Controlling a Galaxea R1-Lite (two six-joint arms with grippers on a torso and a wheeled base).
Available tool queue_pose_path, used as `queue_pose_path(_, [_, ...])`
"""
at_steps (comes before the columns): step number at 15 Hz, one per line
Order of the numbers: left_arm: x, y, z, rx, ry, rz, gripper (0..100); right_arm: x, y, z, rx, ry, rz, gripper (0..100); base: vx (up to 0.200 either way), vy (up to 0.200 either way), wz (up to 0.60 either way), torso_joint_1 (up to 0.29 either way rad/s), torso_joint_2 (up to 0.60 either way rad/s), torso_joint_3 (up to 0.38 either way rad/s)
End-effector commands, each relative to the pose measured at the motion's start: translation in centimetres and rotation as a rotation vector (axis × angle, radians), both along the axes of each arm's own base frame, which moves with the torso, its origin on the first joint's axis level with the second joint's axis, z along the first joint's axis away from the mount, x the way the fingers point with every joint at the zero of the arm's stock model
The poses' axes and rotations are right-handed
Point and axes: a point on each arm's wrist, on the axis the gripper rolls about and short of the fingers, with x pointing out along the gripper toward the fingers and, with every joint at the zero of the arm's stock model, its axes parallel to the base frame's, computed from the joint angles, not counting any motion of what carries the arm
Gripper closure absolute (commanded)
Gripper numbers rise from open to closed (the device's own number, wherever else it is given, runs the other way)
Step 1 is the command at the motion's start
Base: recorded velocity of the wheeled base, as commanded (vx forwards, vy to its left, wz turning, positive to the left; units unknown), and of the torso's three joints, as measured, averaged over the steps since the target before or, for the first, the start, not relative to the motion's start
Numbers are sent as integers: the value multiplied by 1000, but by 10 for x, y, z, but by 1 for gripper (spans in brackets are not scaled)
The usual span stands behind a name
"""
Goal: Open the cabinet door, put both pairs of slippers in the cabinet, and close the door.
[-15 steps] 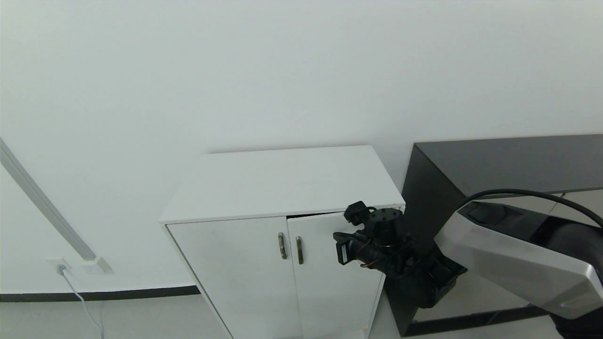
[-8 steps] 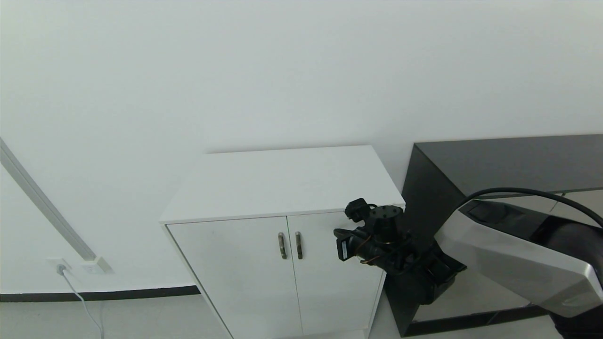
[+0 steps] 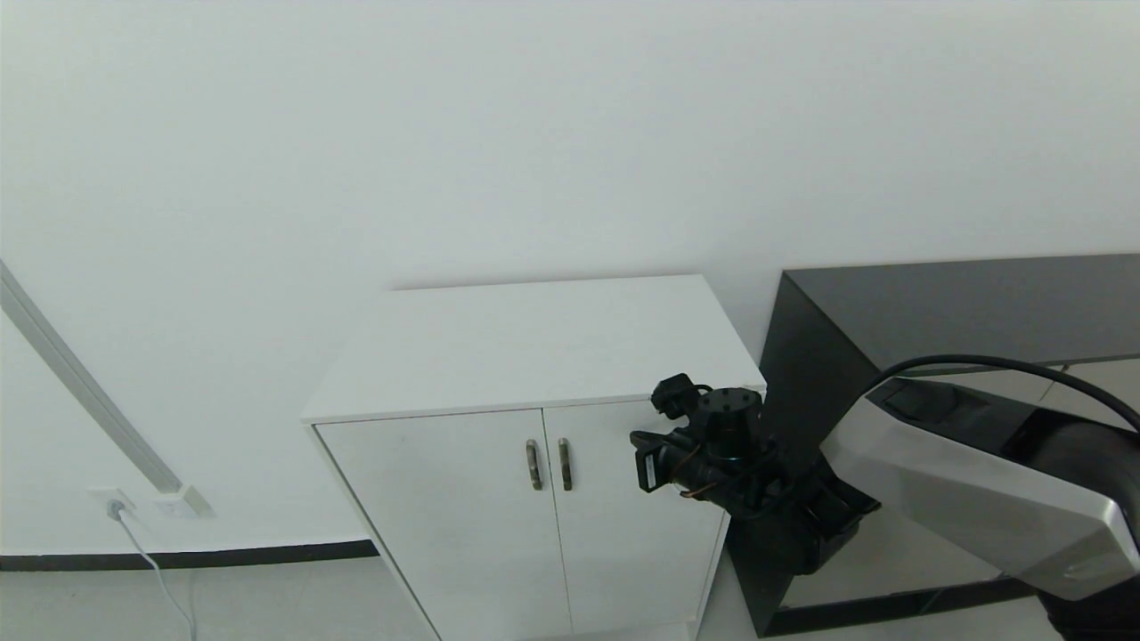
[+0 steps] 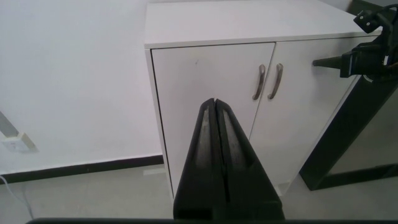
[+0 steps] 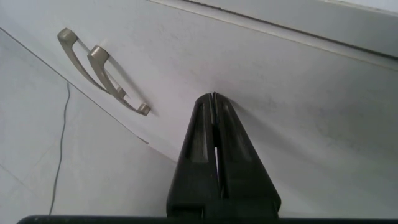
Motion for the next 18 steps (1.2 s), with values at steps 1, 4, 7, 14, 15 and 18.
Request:
queue_pose_path(1, [0,0,0,0,1,1,100,0,0,0,0,-1,1,100,0,0,0,0,0,0])
queue_pose_path(4, [0,0,0,0,1,0,100,1,0,-2,-1,1,-1,100,0,0,0,0,0,0])
queue_pose_path(7, [0,0,0,0,1,1,100,2,0,-5,-3,4,-2,100,0,0,0,0,0,0])
queue_pose_path(14, [0,0,0,0,1,0,100,1,-1,-3,-3,3,-5,100,0,0,0,0,0,0])
queue_pose_path(15, [0,0,0,0,1,0,100,-6,-3,2,-4,5,2,100,0,0,0,0,0,0])
queue_pose_path(18, [0,0,0,0,1,0,100,-36,-16,32,2,-7,18,100,0,0,0,0,0,0])
